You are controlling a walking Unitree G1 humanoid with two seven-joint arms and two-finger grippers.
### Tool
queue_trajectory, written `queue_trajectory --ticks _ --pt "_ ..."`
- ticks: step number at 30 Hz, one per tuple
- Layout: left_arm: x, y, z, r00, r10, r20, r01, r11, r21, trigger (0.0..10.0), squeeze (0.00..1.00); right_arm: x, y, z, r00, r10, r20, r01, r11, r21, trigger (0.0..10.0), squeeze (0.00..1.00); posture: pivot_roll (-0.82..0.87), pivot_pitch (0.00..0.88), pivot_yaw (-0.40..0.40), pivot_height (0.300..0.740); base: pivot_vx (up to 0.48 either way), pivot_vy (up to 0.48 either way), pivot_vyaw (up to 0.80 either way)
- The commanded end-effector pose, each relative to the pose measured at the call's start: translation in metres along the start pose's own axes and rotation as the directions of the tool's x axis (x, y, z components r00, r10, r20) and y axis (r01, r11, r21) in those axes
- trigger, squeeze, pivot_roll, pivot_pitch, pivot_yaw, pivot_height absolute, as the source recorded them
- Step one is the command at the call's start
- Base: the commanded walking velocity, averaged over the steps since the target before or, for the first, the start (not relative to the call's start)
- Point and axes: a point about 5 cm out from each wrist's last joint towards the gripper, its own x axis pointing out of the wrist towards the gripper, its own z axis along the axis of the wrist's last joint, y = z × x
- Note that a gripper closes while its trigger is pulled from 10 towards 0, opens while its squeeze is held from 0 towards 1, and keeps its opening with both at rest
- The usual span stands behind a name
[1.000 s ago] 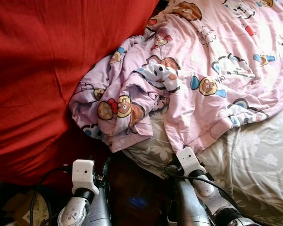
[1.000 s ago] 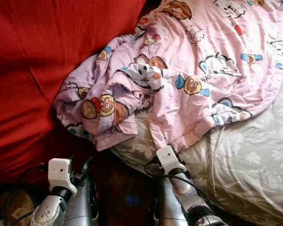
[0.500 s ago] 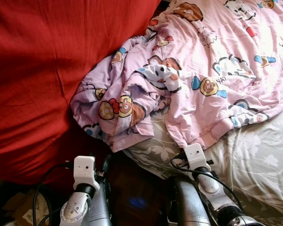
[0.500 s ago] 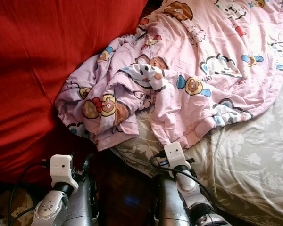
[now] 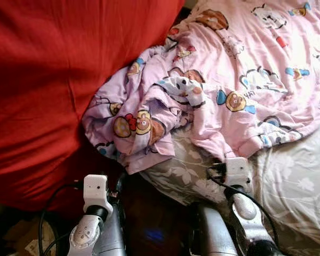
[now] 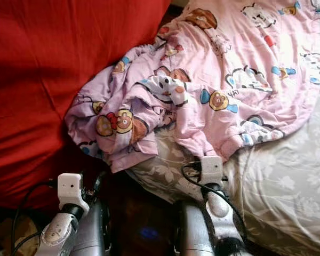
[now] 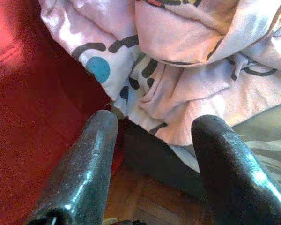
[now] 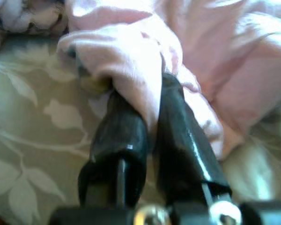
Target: Clean up the room
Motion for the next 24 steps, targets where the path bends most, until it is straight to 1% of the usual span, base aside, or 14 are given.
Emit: queue_trajectory --ticks 1,6,7,10,14,22,24 --pt "-0.002 -0.002 -0.006 1.000 -0.011 -0.020 0.011 1.000 -0.008 10.0 0.00 -0.008 -0.001 -0.004 1.000 -0.009 0.001 0.009 0.999 0.045 10.0 0.00 -0.01 0.206 -0.046 0.576 0.000 0.000 0.00" --pt "-0.003 0.002 -0.003 1.000 -0.004 -0.007 0.004 1.000 -0.010 10.0 0.00 -0.014 0.004 -0.003 1.000 0.004 0.024 -0.007 0.994 0.114 10.0 0.00 0.00 0.191 -0.044 0.576 0.000 0.000 0.00" --pt "-0.003 0.004 -0.004 1.000 0.002 -0.007 -0.002 1.000 -0.014 10.0 0.00 -0.014 0.003 -0.002 1.000 -0.019 0.022 0.015 0.985 0.171 10.0 0.00 0.00 0.190 -0.044 0.576 0.000 0.000 0.00" --pt "-0.004 0.006 -0.004 1.000 0.003 -0.006 -0.003 1.000 -0.014 10.0 0.00 -0.013 0.002 -0.004 0.999 -0.052 -0.005 0.051 0.967 0.250 10.0 0.00 0.01 0.181 -0.042 0.576 0.000 0.000 0.00" --pt "-0.004 0.007 -0.003 1.000 0.004 0.000 -0.004 1.000 -0.013 10.0 0.00 -0.016 0.006 -0.002 1.000 -0.016 0.002 0.015 0.972 0.235 10.0 0.00 0.01 0.177 -0.041 0.581 0.000 0.000 0.00" --pt "-0.004 0.010 -0.005 1.000 0.014 -0.005 -0.014 0.999 -0.034 10.0 0.00 -0.021 0.008 -0.008 0.999 -0.010 -0.035 0.018 0.966 0.257 10.0 0.00 0.01 0.158 -0.035 0.646 0.000 0.000 0.00" --pt "-0.005 0.011 -0.005 1.000 0.017 -0.006 -0.017 0.999 -0.036 10.0 0.00 -0.022 0.008 -0.008 0.999 -0.009 -0.036 0.019 0.966 0.259 10.0 0.00 0.01 0.158 -0.035 0.656 0.000 0.000 0.00"
